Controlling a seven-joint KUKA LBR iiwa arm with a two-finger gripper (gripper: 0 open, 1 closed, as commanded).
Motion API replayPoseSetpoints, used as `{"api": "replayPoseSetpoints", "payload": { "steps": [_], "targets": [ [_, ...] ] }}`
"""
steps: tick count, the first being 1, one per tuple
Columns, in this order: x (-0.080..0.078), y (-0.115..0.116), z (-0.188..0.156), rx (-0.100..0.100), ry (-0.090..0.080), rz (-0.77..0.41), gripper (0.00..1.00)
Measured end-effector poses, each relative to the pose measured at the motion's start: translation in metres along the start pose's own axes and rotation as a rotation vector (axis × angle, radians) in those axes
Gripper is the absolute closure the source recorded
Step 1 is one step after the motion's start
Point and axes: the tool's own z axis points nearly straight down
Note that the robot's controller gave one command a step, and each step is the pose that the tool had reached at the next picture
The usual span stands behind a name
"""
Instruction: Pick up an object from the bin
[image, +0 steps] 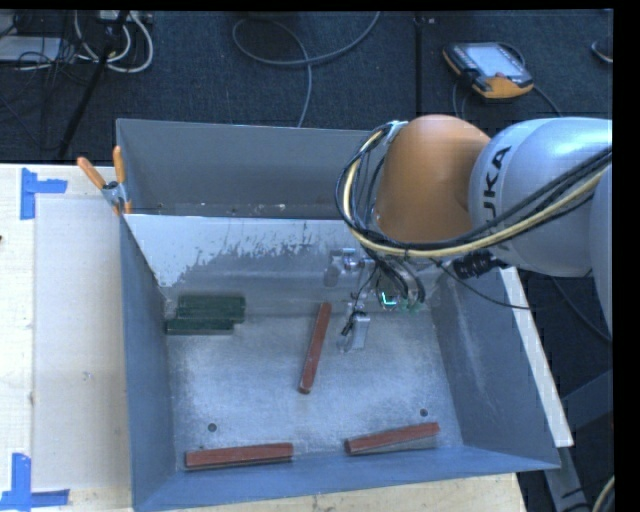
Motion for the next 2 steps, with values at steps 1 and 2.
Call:
{"api": "replayPoseSetpoints", "payload": {
  "steps": [1,2],
  "targets": [
    [-0.002,0.0,-0.004,0.0,-0.008,0.001,0.0],
    [0.007,0.006,0.034,0.002,-0.014,-0.254,0.0]
  ]
}}
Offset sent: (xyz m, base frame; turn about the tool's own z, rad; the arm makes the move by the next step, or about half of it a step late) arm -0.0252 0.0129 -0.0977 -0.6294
